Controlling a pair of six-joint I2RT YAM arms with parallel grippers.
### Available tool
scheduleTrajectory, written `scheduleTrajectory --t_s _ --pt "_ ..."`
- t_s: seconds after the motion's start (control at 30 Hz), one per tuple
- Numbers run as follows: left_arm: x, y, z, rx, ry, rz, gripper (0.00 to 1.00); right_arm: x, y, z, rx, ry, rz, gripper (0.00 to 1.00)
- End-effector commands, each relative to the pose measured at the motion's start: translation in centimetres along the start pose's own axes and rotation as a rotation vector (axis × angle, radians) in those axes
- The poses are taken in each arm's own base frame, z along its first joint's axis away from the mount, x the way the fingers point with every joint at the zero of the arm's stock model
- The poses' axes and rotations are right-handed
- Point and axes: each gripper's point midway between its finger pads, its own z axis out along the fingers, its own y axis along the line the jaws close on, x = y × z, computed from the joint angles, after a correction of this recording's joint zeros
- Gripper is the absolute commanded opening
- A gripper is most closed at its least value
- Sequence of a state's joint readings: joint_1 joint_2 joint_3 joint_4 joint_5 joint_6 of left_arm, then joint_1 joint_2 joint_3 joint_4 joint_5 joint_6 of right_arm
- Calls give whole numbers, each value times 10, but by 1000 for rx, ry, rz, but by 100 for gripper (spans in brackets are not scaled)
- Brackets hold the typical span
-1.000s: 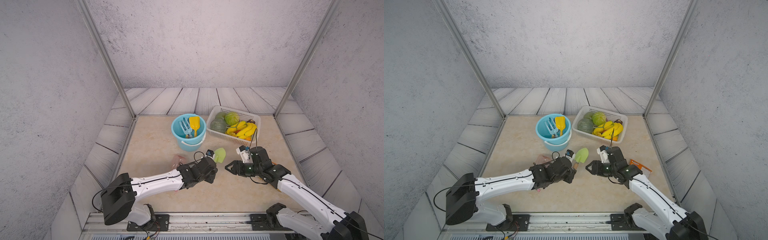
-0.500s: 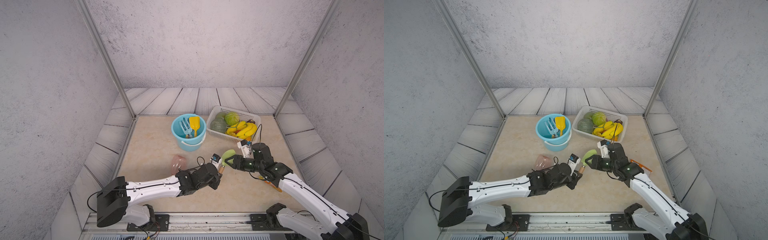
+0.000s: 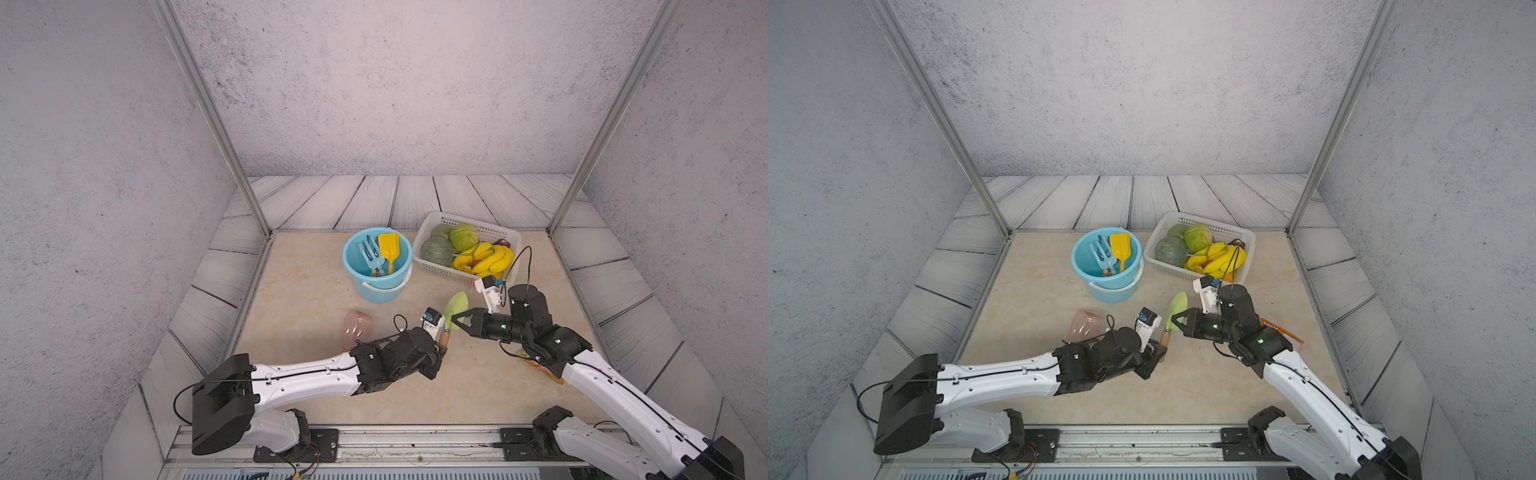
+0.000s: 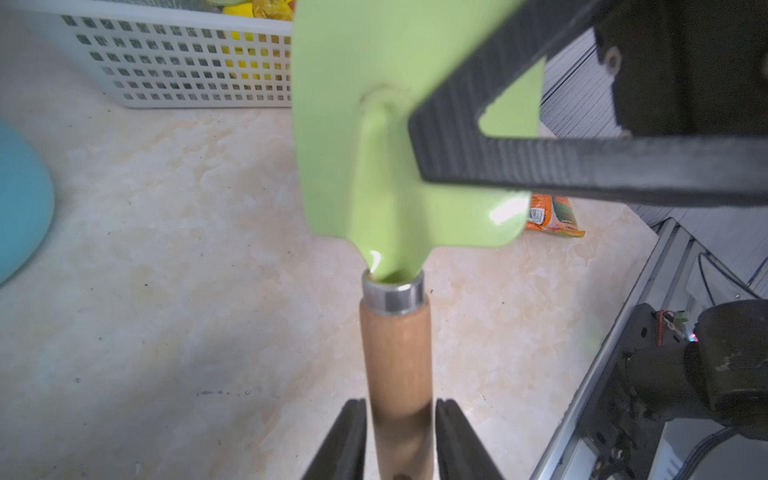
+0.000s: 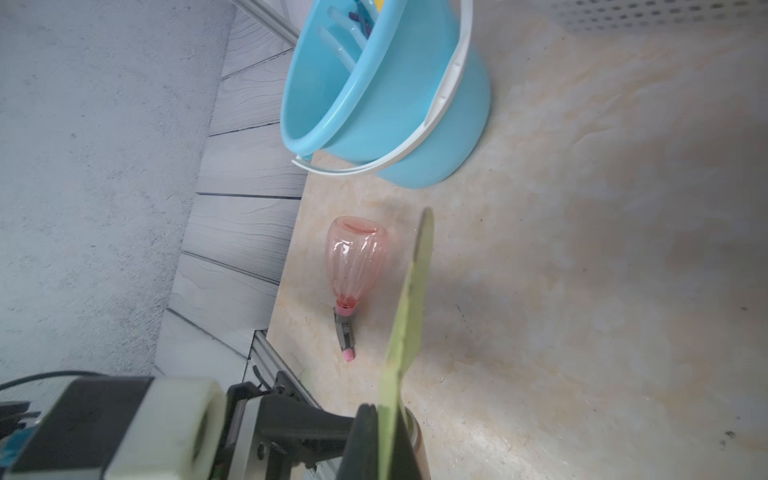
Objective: Organize the gardening tools
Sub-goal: Pick up the gardening tool from the center of the board.
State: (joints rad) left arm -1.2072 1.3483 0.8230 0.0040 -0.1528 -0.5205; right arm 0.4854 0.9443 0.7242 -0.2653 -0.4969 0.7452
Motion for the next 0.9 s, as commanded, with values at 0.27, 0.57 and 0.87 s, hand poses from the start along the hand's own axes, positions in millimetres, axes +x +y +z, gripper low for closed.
scheduleTrajectory --t_s 0.27,0.57,0.87 --pt "-32 -7 -4 79 -44 -4 48 2 12 -6 -54 16 -46 0" --pt "-41 -31 4 221 -5 5 39 5 23 -10 -106 29 -69 0" --pt "-37 -23 15 185 22 -17 38 6 31 -12 -144 34 -86 0"
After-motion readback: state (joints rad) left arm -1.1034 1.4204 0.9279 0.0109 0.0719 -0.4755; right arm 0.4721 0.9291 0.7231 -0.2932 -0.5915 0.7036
